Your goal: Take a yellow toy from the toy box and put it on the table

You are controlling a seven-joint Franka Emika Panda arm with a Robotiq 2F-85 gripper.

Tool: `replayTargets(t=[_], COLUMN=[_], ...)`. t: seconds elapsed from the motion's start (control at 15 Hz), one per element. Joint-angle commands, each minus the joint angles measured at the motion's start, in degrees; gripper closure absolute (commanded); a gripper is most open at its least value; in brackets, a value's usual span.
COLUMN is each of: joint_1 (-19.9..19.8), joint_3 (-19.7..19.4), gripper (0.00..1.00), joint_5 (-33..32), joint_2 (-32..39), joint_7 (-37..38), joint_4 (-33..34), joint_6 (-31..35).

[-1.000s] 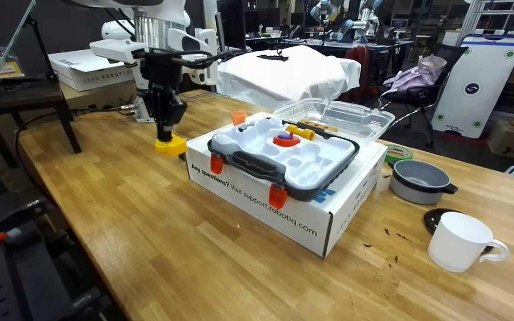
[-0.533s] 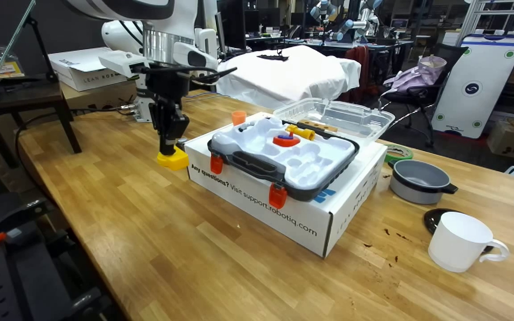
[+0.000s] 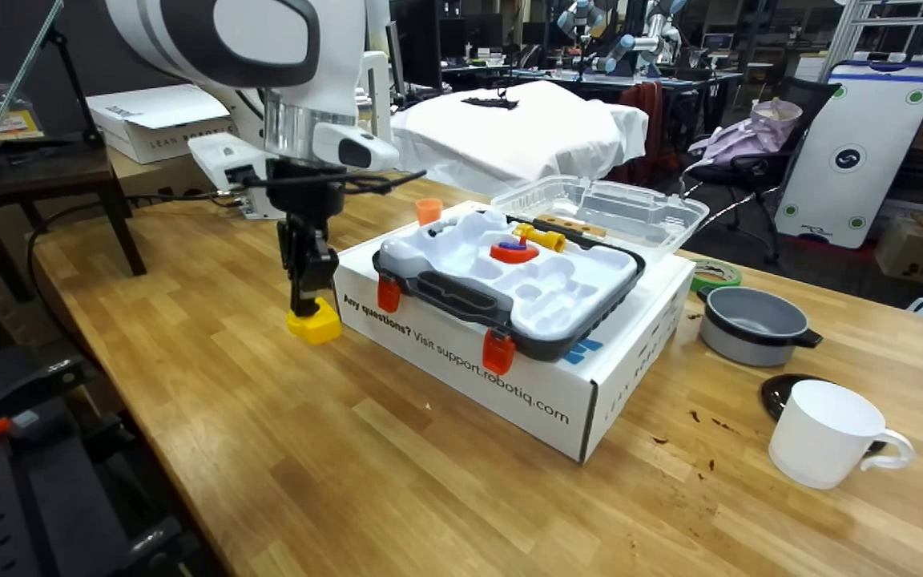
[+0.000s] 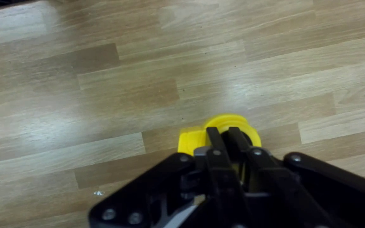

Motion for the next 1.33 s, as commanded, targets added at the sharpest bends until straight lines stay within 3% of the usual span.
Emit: replayTargets(t=[0.0,0.47,0.53,0.67,0.93,1.0,1.13,1.27], joint_1=[0.9,4.2,4.4,4.7,4.2,5.0,5.0,4.9], joint_3=[1.5,4.0,4.0,4.1,4.5,3.7,3.8,3.8], gripper=[0.97,0.94,0.64,0.58,0.3,0.47,0.33,0.3], joint_5=[3.2,8.4,8.7,9.3,9.9,8.7,8.9,8.9], joint_2=[5.4,12.7,12.6,11.4,5.8,9.7,7.3,6.6], joint_7=[3.0,9.1,9.5,10.0,9.9,9.9,9.9,9.9], joint_4=[2.0,7.2,7.4,7.0,3.5,6.4,4.8,4.1], joint_6=[4.2,8.3,8.0,7.4,5.2,6.6,6.0,6.0])
